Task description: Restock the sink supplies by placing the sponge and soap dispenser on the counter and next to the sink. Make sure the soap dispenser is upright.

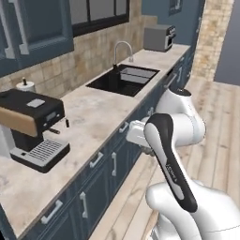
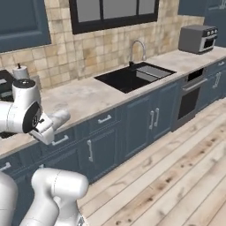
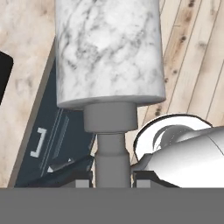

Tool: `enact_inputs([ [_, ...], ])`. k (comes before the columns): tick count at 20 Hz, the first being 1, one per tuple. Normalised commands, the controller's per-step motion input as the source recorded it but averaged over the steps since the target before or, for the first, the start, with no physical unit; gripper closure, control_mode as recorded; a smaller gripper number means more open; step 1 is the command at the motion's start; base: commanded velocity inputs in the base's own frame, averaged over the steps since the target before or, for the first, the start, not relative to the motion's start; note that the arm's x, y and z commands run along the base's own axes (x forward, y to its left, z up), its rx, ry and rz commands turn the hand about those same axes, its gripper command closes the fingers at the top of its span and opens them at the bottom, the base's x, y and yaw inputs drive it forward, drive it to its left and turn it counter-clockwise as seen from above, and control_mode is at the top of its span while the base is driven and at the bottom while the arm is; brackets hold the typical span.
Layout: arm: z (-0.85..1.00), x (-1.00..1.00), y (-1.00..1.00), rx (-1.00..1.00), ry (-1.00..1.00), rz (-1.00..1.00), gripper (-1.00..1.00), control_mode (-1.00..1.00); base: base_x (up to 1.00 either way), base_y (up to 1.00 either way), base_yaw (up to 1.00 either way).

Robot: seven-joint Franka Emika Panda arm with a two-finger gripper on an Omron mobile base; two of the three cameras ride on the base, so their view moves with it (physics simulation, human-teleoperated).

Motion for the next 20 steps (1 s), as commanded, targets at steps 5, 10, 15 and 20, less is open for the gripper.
enact_inputs([
  [5,0.00,0.00,0.00,0.00,0.00,0.00,1.00,1.00,1.00,-0.23,0.17],
  [10,0.00,0.00,0.00,0.00,0.00,0.00,1.00,1.00,1.00,-0.21,0.19],
  [15,0.00,0.00,0.00,0.00,0.00,0.00,1.00,1.00,1.00,-0.39,0.24],
  [20,0.00,0.00,0.00,0.00,0.00,0.00,1.00,1.00,1.00,-0.39,0.43],
])
